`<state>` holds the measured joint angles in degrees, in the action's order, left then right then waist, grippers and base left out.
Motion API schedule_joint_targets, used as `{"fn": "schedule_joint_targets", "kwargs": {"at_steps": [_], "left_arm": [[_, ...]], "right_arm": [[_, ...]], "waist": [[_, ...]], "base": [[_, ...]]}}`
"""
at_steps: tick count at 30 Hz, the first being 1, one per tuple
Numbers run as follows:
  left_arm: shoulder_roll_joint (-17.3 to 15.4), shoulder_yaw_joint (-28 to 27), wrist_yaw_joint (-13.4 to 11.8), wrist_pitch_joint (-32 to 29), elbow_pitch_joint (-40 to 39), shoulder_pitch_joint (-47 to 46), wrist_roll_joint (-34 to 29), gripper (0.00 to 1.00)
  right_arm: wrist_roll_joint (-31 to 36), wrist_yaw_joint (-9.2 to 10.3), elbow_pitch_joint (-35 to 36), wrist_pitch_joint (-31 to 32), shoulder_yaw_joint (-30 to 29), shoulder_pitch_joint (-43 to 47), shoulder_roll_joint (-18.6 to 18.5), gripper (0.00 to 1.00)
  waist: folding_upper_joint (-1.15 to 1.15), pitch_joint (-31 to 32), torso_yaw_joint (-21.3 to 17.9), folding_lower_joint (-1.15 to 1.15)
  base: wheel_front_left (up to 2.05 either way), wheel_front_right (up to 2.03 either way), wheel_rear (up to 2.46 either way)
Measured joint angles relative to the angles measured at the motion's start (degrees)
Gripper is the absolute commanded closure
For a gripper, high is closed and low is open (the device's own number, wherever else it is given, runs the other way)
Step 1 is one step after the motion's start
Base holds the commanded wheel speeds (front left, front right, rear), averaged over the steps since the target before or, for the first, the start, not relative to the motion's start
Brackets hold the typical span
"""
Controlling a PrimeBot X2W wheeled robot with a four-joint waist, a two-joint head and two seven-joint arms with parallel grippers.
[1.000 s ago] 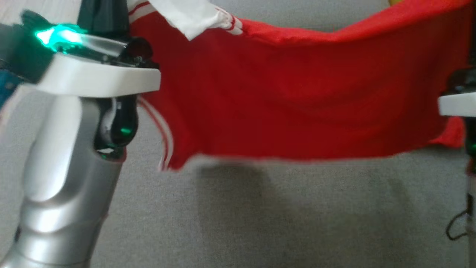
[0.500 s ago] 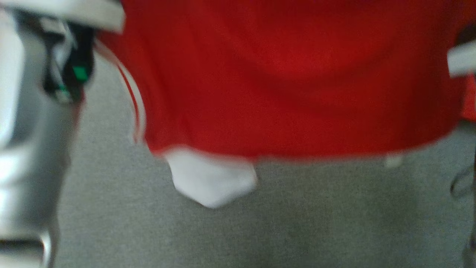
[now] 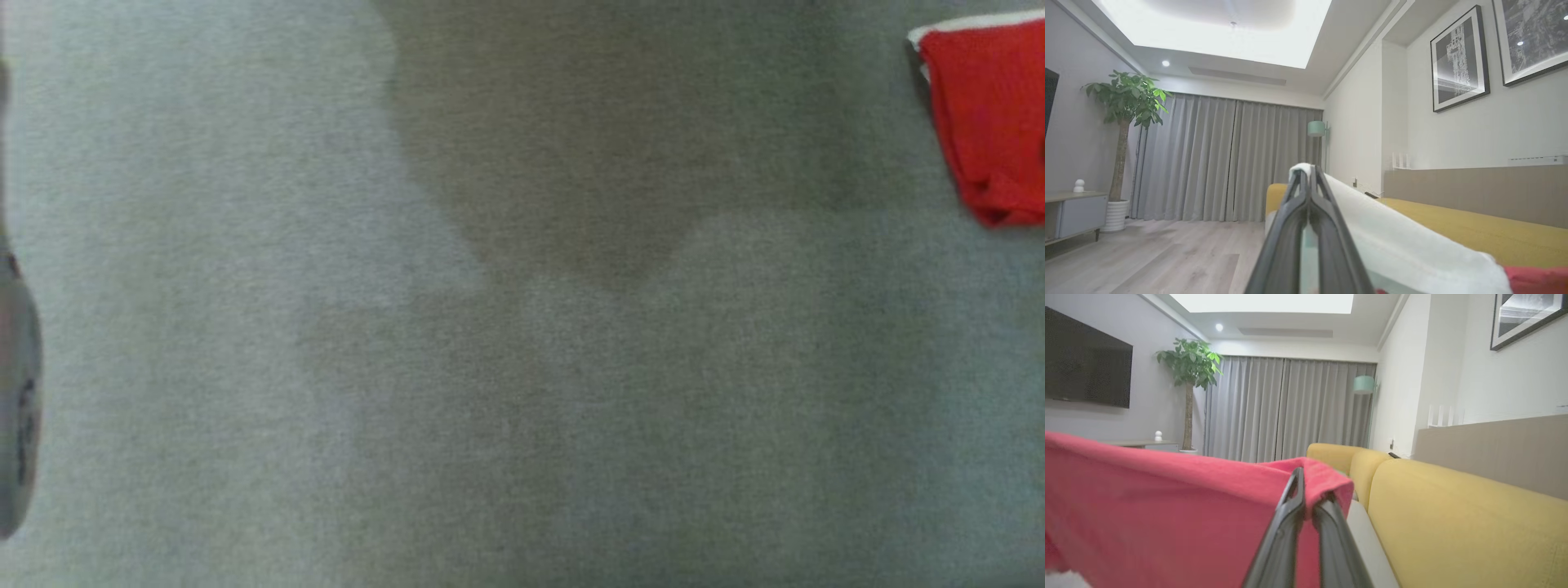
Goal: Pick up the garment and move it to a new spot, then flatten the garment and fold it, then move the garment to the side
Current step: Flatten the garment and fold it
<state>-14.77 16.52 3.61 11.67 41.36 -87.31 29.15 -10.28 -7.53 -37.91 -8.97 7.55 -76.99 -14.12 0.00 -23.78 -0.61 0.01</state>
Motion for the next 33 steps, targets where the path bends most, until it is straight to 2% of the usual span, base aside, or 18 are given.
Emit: {"fn": "schedule_joint_targets", "kwargs": {"at_steps": [6, 13, 16, 19, 21, 22, 27, 29, 30, 33], "left_arm": [[1.5, 3.9, 2.6, 1.6, 5.8, 4.8, -0.1, 1.0], [1.9, 10.6, 3.6, 2.0, 7.1, 24.8, 1.6, 1.0], [0.8, 16.0, 4.0, -0.7, 5.1, 32.4, 3.4, 1.0], [-1.8, 22.2, 4.0, -5.7, 0.5, 39.2, 6.5, 1.0], [-4.9, 26.1, 4.0, -9.4, -3.4, 43.3, 8.8, 1.0], [-4.9, 26.1, 4.0, -9.4, -3.4, 43.3, 8.8, 1.0], [-12.6, 32.2, 4.0, -18.3, -13.2, 50.4, 14.9, 1.0], [-15.2, 33.5, 4.0, -21.4, -16.9, 52.2, 16.7, 1.0], [-17.6, 34.3, 4.0, -24.6, -20.2, 53.8, 18.3, 1.0], [-21.1, 35.0, 4.0, -28.7, -25.1, 56.4, 20.4, 1.0]], "right_arm": [[0.1, 0.0, -10.3, -2.4, 4.5, 4.7, -1.0, 1.0], [-5.8, 0.0, -18.2, 1.5, 14.8, 19.1, -3.8, 1.0], [-9.0, 0.0, -18.8, 4.3, 20.1, 23.7, -5.7, 1.0], [-13.3, 0.0, -18.0, 7.6, 25.3, 27.3, -7.7, 1.0], [-16.3, 0.0, -16.6, 10.7, 28.8, 29.8, -9.2, 1.0], [-16.3, 0.0, -16.6, 10.7, 28.8, 29.8, -9.2, 1.0], [-24.5, 0.0, -11.1, 17.5, 36.5, 35.2, -13.8, 1.0], [-27.6, 0.0, -8.9, 20.3, 38.9, 36.8, -15.7, 1.0], [-30.8, 0.0, -6.5, 22.8, 41.0, 38.4, -17.3, 1.0], [-35.0, 0.0, -3.0, 26.2, 43.4, 40.6, -19.3, 1.0]], "waist": [[0.0, 1.9, 1.8, -0.01], [0.0, 6.0, 3.6, -0.02], [0.0, 8.4, 4.3, -0.02], [0.0, 10.9, 4.9, -0.03], [0.0, 12.5, 5.3, -0.03], [0.0, 12.5, 5.3, -0.03], [0.0, 16.0, 6.0, -0.03], [0.0, 17.3, 6.3, -0.02], [0.0, 18.6, 6.4, -0.02], [0.01, 20.6, 6.5, -0.02]], "base": [[0.0, 0.0, 0.0], [0.0, 0.0, 0.0], [0.0, 0.0, 0.0], [0.0, 0.0, 0.0], [0.0, 0.0, 0.0], [0.0, 0.0, 0.0], [0.0, 0.0, 0.0], [0.0, 0.0, 0.0], [0.0, 0.0, 0.0], [0.0, 0.0, 0.0]]}}
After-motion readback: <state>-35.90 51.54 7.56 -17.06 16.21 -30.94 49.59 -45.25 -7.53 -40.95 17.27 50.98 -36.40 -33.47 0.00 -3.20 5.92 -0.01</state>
